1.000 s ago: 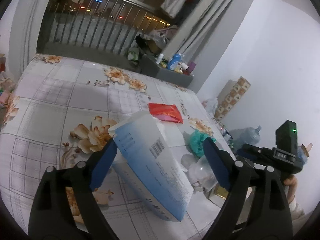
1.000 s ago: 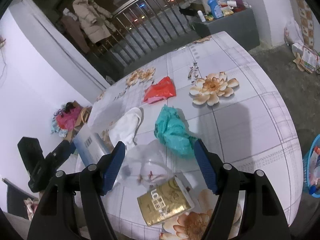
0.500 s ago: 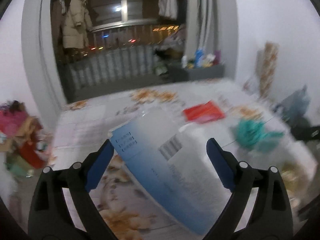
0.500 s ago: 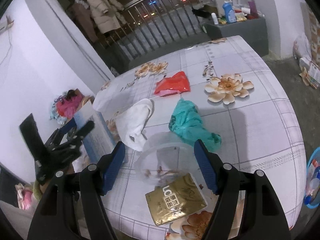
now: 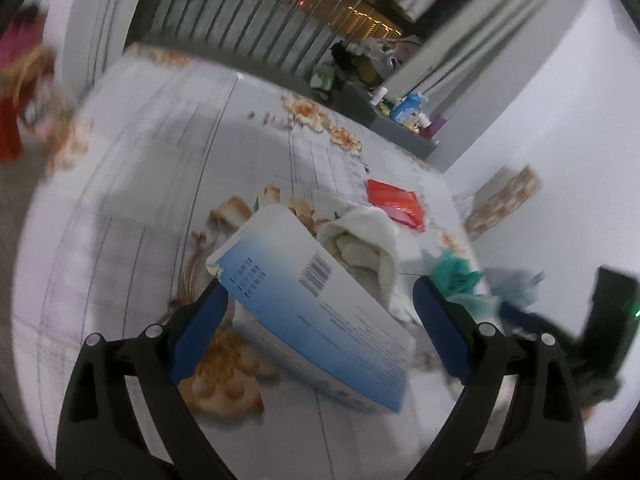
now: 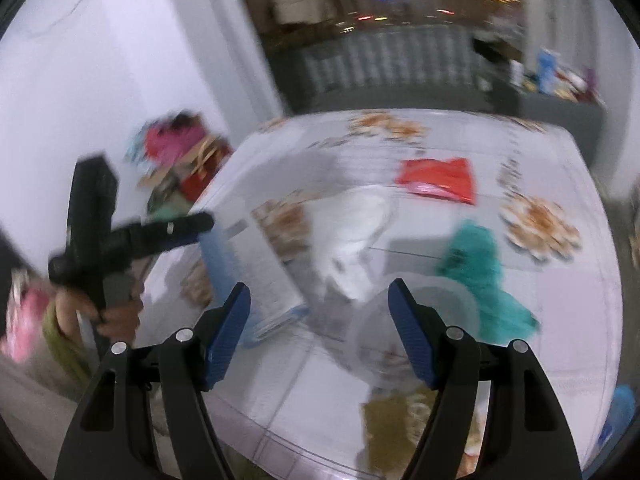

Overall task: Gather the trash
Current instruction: 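Lift the blue-and-white box with the left tool toward the right tool, then grasp the blue-and-white box with the right tool while the left tool releases it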

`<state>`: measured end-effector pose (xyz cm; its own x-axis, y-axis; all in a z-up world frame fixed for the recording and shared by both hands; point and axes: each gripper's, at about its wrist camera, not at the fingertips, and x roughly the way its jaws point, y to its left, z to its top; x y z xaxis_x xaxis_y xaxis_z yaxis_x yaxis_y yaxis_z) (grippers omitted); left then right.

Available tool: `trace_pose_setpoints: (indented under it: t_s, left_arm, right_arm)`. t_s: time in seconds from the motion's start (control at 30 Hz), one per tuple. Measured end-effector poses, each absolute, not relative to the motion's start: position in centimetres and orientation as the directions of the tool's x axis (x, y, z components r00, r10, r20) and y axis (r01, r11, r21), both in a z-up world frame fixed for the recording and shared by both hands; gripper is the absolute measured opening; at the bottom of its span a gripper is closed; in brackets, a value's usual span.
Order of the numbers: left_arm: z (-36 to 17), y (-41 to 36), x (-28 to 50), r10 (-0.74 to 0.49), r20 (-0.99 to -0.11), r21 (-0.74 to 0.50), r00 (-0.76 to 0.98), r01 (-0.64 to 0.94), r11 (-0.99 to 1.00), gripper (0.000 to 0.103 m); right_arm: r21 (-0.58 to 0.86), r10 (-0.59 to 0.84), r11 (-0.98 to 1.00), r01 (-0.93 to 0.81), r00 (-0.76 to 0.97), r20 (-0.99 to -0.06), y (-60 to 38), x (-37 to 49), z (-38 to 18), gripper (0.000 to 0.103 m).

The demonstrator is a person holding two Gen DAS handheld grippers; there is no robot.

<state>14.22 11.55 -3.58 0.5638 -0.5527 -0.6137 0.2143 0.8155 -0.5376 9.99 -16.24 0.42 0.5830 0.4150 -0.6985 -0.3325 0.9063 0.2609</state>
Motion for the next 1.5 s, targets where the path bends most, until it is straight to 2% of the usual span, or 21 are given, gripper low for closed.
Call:
trace_pose_setpoints:
  t_s: [0.17, 0.27, 0.53, 0.6, 0.67, 0.93, 1.07, 1.13, 1.2, 1.3, 1.5]
  left_arm:
    - [-4.4, 14.4, 13.8, -0.611, -0.582, -0.640, 0.537, 0.162, 0.751, 0.089]
    - [-4.7, 15.4, 13.6, -0.651, -0.550, -0.693, 0.523, 0.150, 0.705, 0.089]
    - [-4.9, 16.2, 13.4, -0.712, -0.503, -0.752, 0.490, 0.159, 0.640, 0.089]
    - [-5.0, 16.4, 13.3, -0.717, -0.498, -0.756, 0.488, 0.161, 0.634, 0.089]
    - [-5.0, 16.5, 13.3, -0.717, -0.496, -0.754, 0.489, 0.167, 0.636, 0.089]
    - [-5.2, 16.5, 13.2, -0.707, -0.500, -0.739, 0.499, 0.180, 0.650, 0.089]
    - [-4.9, 16.4, 13.2, -0.702, -0.499, -0.727, 0.508, 0.195, 0.658, 0.089]
    - [-4.6, 16.3, 13.1, -0.682, -0.510, -0.702, 0.525, 0.204, 0.682, 0.089]
    - [-4.5, 16.3, 13.0, -0.652, -0.530, -0.671, 0.542, 0.202, 0.713, 0.089]
    - [-4.6, 16.4, 12.9, -0.591, -0.577, -0.607, 0.564, 0.188, 0.772, 0.089]
    - [-5.6, 16.6, 12.7, -0.594, -0.587, -0.616, 0.550, 0.172, 0.769, 0.089]
  right_arm:
    - [0.209, 0.465, 0.852, -0.479, 0.513, -0.721, -12.0, 10.9, 0.3, 0.070]
    - [0.177, 0.471, 0.820, -0.545, 0.464, -0.750, -9.7, 11.6, -0.4, 0.075]
    - [0.122, 0.443, 0.768, -0.629, 0.383, -0.811, -5.5, 14.0, -3.2, 0.080]
    - [0.115, 0.438, 0.752, -0.649, 0.362, -0.823, -4.9, 14.7, -4.1, 0.088]
    - [0.095, 0.426, 0.743, -0.663, 0.359, -0.830, -4.2, 15.2, -4.5, 0.090]
    - [0.046, 0.393, 0.706, -0.706, 0.337, -0.855, -2.6, 16.9, -5.0, 0.090]
    - [0.093, 0.397, 0.705, -0.703, 0.282, -0.873, -2.5, 18.1, -5.3, 0.090]
    - [0.123, 0.401, 0.718, -0.685, 0.263, -0.877, -2.5, 18.4, -5.5, 0.089]
    - [0.158, 0.419, 0.723, -0.673, 0.245, -0.874, -2.7, 18.4, -5.5, 0.077]
    - [0.173, 0.409, 0.765, -0.621, 0.260, -0.875, -3.5, 18.6, -5.6, 0.077]
    - [0.210, 0.372, 0.840, -0.500, 0.248, -0.895, -5.1, 18.4, -5.7, 0.077]
